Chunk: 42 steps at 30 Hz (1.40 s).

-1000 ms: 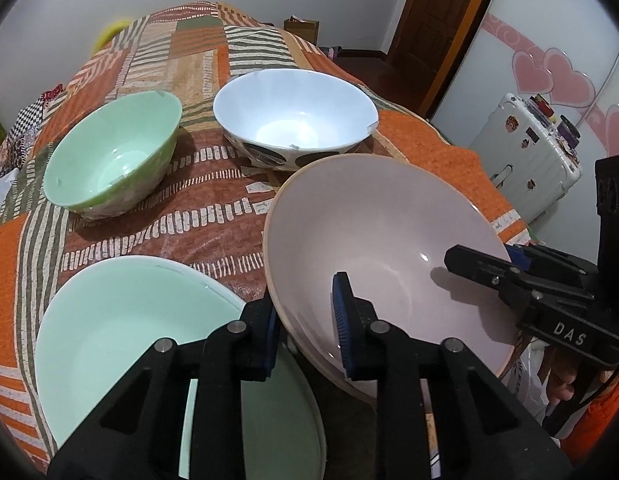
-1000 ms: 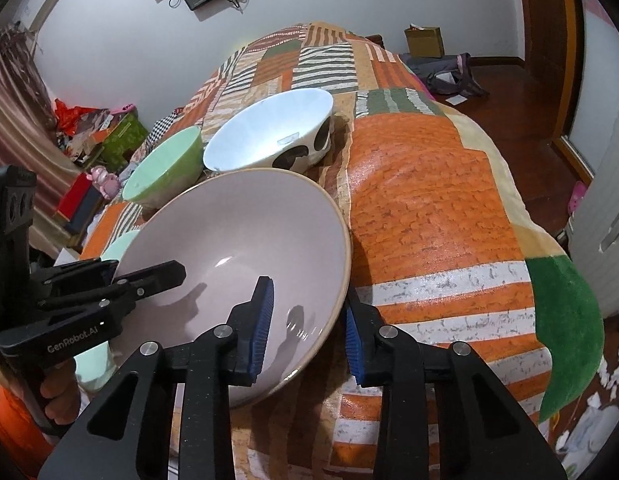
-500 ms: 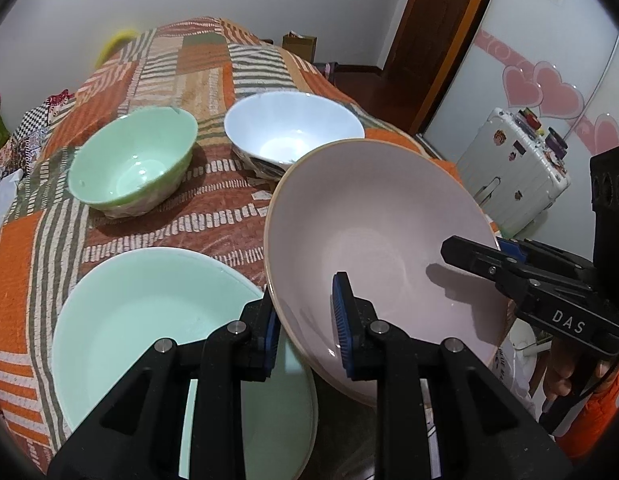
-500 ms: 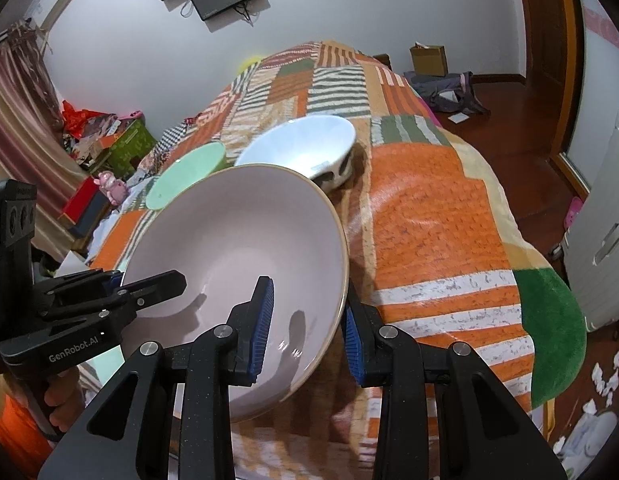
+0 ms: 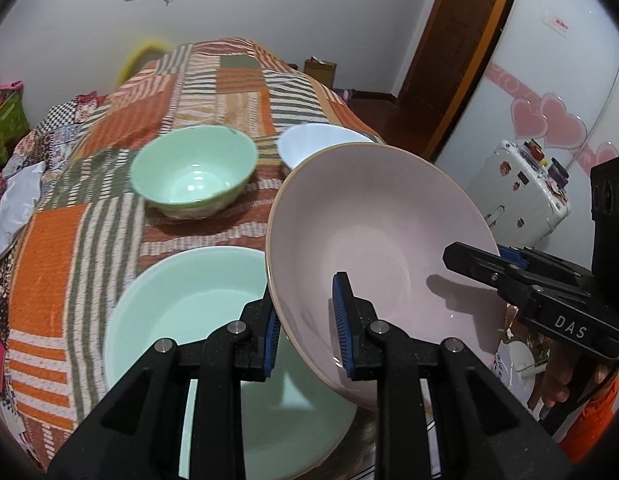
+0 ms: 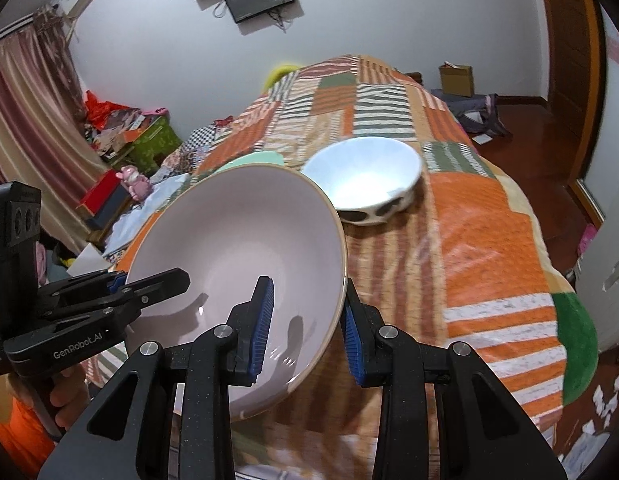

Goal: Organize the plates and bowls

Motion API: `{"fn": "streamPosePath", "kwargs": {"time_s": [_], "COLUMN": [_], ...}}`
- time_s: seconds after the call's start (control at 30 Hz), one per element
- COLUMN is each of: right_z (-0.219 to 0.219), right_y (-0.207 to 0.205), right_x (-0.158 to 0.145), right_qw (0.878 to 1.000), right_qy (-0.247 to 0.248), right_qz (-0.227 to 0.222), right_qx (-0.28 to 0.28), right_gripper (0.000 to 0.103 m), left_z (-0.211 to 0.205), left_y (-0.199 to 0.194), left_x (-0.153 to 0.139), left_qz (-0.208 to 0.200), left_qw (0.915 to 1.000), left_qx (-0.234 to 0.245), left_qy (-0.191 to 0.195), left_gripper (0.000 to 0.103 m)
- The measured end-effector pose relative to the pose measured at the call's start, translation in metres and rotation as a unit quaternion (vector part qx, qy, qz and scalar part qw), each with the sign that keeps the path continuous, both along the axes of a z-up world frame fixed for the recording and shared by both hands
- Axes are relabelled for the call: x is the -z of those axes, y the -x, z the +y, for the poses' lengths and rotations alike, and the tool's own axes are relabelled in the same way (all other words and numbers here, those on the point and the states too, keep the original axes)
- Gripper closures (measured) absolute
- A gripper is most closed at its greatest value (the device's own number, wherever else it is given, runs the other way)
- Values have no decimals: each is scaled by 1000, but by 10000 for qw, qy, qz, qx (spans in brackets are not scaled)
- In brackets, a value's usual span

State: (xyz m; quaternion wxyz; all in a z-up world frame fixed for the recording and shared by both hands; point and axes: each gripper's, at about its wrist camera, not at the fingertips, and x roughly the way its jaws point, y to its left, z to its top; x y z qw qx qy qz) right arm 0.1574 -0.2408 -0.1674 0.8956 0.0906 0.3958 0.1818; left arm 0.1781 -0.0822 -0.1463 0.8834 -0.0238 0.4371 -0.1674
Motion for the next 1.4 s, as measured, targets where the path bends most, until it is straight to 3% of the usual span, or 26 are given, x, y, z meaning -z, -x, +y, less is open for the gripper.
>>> {"fn": "streamPosePath", "kwargs": {"time_s": [0.6, 1.4], "right_z": [103, 231], "right_y": [-7, -7], "right_x": [-7, 14], "right_qw": [9962, 9788], "right_qy": [65, 185], "right_qz": [-54, 239], "right_qx": [-872, -2024], "right_gripper": [73, 73], "left_z": [109, 245], "left_y": [31, 74], "left_x": [-11, 4], "left_qz": [-216, -141], "left_qw": [9956, 9760], "left_qx": [-907, -2173], "left_qy": [133, 59], "left_gripper": [79, 79]}}
